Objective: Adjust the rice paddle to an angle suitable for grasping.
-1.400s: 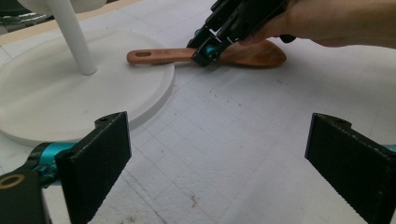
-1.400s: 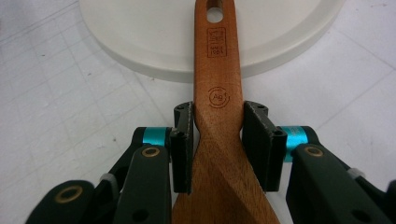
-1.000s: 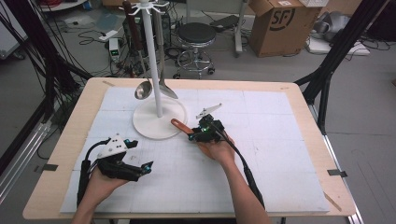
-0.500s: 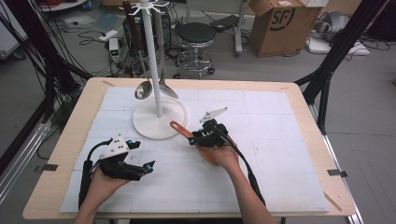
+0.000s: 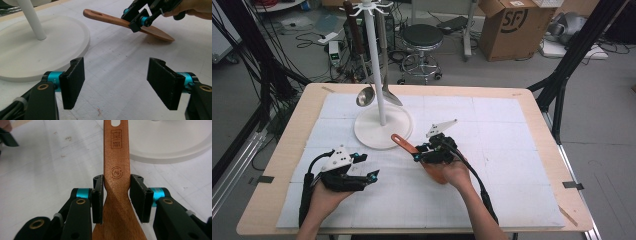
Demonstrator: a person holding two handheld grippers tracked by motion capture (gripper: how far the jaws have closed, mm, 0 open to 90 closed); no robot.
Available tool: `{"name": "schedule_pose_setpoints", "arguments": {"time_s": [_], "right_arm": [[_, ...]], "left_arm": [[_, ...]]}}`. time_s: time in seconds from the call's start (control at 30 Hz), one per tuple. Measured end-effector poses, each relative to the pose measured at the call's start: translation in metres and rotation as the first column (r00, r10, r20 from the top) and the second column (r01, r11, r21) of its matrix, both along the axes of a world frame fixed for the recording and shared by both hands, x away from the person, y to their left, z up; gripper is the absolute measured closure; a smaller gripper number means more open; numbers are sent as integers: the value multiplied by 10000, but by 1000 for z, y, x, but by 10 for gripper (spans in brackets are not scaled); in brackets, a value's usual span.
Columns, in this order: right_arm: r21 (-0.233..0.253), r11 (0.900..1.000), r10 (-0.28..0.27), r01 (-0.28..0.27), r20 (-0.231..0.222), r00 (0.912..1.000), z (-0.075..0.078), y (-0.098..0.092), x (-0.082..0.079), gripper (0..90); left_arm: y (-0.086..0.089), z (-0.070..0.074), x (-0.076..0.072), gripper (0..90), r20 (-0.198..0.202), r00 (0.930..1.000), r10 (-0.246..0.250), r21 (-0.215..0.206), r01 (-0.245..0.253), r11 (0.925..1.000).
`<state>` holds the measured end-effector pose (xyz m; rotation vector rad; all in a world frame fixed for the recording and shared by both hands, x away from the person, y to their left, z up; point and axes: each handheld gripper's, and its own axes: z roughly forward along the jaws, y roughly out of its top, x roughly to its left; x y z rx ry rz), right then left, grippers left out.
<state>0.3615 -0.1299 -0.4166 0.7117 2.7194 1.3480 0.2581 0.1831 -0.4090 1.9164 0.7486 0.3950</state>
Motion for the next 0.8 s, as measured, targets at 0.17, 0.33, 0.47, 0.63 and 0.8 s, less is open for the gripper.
{"name": "schedule_pose_setpoints", "arguments": {"time_s": [0.17, 0.33, 0.47, 0.63, 0.8], "right_arm": [[47, 9998, 177, -177, 97, 9998, 3, 2, -7, 648], [116, 9991, 397, -400, 177, 9991, 3, 4, -12, 648], [209, 9989, 418, -422, 172, 9990, -1, 2, -17, 648], [213, 9986, 474, -476, 73, 9988, -6, 0, -23, 648], [305, 9977, 602, -605, 98, 9981, -7, 0, -30, 648]], "left_arm": [[0, -3, 1, 405, -53, 10000, 8, -10, -9, 10000], [0, -6, 3, 491, -144, 9999, 43, -15, -43, 10000], [0, -8, 4, 571, -282, 9995, -112, -4, 112, 9999], [-1, -10, 5, 655, -426, 9990, -155, -39, 153, 9999], [-3, -10, 6, 750, -462, 9988, -172, -33, 170, 9998]]}}
